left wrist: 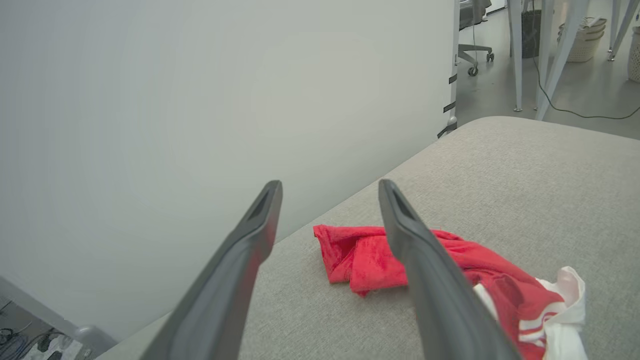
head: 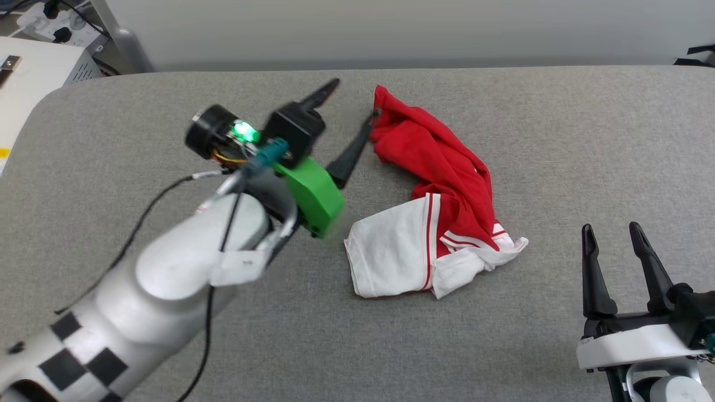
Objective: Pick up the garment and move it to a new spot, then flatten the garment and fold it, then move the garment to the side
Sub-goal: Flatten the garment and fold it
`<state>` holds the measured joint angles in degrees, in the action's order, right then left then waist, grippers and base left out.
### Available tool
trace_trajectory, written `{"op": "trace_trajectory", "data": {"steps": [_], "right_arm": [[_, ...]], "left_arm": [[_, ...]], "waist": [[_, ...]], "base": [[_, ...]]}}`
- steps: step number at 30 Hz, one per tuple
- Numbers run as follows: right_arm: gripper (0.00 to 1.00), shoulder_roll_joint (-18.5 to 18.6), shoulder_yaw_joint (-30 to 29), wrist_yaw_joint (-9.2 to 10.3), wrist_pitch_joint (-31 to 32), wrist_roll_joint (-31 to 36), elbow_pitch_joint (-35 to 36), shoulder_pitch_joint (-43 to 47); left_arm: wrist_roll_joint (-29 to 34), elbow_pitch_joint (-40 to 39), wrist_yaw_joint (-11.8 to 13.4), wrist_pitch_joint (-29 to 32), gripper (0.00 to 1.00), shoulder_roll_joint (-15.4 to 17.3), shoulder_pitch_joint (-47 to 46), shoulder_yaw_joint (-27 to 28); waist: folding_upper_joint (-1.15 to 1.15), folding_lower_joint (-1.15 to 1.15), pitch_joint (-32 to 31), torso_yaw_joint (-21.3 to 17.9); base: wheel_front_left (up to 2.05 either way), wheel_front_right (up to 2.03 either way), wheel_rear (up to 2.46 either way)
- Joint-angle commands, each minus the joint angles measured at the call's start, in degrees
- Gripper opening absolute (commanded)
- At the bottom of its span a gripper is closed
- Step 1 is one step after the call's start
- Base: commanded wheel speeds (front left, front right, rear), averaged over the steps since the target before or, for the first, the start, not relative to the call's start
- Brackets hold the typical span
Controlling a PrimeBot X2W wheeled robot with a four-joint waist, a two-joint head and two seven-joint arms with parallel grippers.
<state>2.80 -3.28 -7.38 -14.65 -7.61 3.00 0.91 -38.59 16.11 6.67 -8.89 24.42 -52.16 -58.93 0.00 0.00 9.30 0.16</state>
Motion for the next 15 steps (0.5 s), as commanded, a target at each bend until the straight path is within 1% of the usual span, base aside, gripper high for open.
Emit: {"op": "trace_trajectory", "data": {"steps": [1, 3, 5, 7, 11, 15], "right_arm": [[1.0, 0.08, 0.08, -0.11, -0.35, 0.45, 0.17, 0.29], [1.0, 0.08, 0.19, -0.11, -0.35, 0.43, 0.24, 0.15], [1.0, 0.08, 0.29, -0.11, -0.35, 0.42, 0.27, -0.05], [1.0, 0.08, 0.38, -0.11, -0.35, 0.41, 0.23, -0.31], [1.0, 0.08, 0.66, -0.11, -0.35, 0.43, 0.2, -1.16], [1.0, 0.08, 0.95, -0.11, -0.35, 0.49, 0.19, -2.19]], "left_arm": [[-1.63, -1.5, -1.06, 1.41, 1.0, 1.45, -0.96, 0.81], [-4.64, -3.87, -2.69, 4.72, 1.0, 4.93, -1.71, 2.45], [-6.46, -5.25, -3.96, 8.66, 1.0, 7.67, -2.66, 2.85], [-8.93, -6.1, -5.8, 13.88, 1.0, 9.53, -3.35, 2.38], [-13.79, -6.27, -9.27, 24.0, 1.0, 11.01, -4.47, 0.47], [-16.89, -4.61, -11.35, 31.96, 1.0, 10.23, -5.3, -2.39]], "waist": [[0.0, 0.0, 0.05, 0.1], [0.0, 0.0, 0.4, 0.0], [0.0, 0.0, 0.72, -0.13], [0.0, 0.0, 1.15, -0.3], [0.0, 0.0, 2.35, -0.82], [0.0, 0.0, 3.77, -1.74]], "base": [[0.0, 0.0, 0.0], [0.0, 0.0, 0.0], [0.0, 0.0, 0.0], [0.0, 0.0, 0.0], [0.0, 0.0, 0.0], [0.0, 0.0, 0.0]]}}
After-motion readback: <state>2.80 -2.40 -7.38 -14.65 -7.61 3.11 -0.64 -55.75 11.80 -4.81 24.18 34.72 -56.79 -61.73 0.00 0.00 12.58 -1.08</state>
